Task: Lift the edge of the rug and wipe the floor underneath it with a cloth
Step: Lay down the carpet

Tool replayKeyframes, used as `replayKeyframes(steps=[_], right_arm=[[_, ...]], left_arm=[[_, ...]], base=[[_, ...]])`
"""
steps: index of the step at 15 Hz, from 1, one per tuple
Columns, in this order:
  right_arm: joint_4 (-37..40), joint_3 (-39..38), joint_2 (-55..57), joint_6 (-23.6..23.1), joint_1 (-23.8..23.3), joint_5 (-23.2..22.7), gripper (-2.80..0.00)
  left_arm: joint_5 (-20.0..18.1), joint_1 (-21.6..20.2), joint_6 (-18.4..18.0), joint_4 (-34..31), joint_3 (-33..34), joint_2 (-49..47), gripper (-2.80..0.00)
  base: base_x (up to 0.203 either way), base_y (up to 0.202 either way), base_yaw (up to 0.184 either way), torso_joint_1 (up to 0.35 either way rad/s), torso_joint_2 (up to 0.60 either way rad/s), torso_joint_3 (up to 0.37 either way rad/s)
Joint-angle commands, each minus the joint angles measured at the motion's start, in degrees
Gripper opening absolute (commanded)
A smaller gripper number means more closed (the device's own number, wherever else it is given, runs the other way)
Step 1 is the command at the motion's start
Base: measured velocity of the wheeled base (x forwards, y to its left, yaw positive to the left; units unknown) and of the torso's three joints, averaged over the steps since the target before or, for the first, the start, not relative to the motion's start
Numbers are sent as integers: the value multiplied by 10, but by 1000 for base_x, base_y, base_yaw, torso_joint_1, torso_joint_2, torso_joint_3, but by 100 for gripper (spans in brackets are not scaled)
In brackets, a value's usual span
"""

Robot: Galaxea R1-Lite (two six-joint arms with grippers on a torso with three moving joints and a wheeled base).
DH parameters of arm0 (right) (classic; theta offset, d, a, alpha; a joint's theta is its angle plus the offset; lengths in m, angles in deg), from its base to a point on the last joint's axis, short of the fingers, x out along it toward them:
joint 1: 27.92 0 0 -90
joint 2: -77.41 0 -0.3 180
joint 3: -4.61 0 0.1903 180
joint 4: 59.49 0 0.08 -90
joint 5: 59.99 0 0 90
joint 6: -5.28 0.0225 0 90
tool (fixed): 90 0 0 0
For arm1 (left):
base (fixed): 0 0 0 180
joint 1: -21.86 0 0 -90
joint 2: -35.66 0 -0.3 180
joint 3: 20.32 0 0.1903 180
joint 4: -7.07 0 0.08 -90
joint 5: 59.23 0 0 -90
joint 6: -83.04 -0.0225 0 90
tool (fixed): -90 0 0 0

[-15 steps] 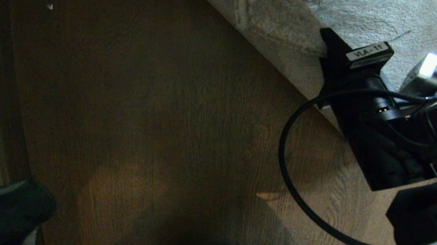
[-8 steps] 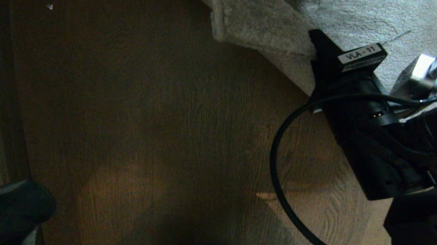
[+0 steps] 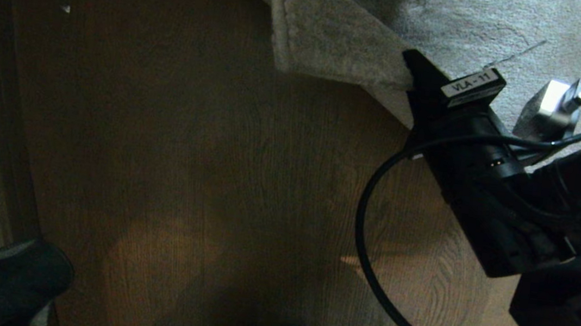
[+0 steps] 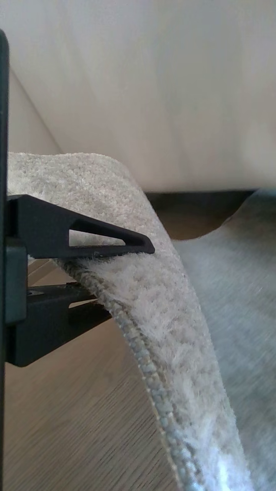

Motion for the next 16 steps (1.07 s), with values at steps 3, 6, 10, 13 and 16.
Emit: replayKeyframes(steps=[3,6,10,13,16], right_arm=[[-27,-16,5,13,0,3,-280],[-27,-17,8,12,0,3,-280],[-27,-20,10,13,0,3,-280],[-27,-27,8,13,0,3,-101],[-27,-32,6,13,0,2,0]], left_arm=[[0,0,0,0,0,0,-280],[0,0,0,0,0,0,-280],[1,0,0,0,0,0,-280],[1,0,0,0,0,0,-280],[1,0,0,0,0,0,-280]], base=[[0,0,0,0,0,0],[0,0,0,0,0,0],[0,0,0,0,0,0],[0,0,0,0,0,0],[0,0,0,0,0,0]])
